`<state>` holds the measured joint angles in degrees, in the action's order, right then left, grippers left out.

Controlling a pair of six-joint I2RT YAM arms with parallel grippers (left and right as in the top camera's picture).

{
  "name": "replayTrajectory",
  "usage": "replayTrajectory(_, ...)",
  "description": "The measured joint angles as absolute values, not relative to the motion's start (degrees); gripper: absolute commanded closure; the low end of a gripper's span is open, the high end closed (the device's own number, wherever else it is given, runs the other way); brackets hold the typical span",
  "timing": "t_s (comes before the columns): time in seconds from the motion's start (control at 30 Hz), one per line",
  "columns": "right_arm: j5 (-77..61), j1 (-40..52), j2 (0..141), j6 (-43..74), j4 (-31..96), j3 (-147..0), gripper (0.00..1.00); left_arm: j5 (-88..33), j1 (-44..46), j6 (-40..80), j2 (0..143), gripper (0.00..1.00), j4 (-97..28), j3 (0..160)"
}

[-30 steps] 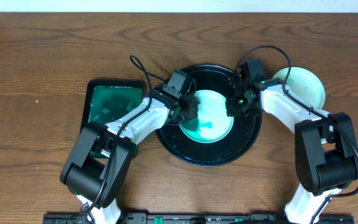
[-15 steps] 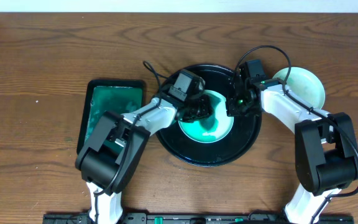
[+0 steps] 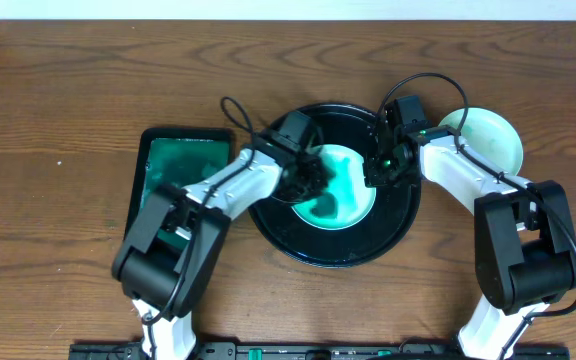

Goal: Clean dirty plates on tray and stack at the side
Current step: 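Scrub the pale green plate on the tray with the left-held sponge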

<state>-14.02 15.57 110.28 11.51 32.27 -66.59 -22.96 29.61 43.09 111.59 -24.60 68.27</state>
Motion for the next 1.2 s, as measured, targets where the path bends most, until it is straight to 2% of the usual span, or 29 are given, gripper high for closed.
replayTrajectory(0.13,-14.0,15.6,110.3,11.5,32.3,-66.6,0.99,-17.8,27.2,41.1,111.0,0.93,-27.3,69.2)
replayTrajectory(0.33,-14.0,15.6,110.3,11.5,32.3,-66.6,0.99,-17.9,27.1,38.3,111.2,0.92,-24.0,69.2)
replayTrajectory(0.6,-14.1,15.6,110.3,11.5,32.3,-66.6,0.99,-28.4,28.9,37.7,115.7,0.92,-9.4,69.1)
replayTrajectory(0.77,-14.1,15.6,110.3,11.5,32.3,-66.6,0.99,-34.3,31.5,38.8,117.8,0.92,-4.4,69.2)
replayTrajectory(1.0,-14.1,15.6,110.3,11.5,32.3,-66.6,0.99,-39.2,33.2,39.2,118.1,0.93,-6.4,69.4)
replayTrajectory(1.2,-14.1,15.6,110.3,11.5,32.3,-66.6,0.99,-40.7,32.3,40.1,117.9,0.93,-16.3,70.8)
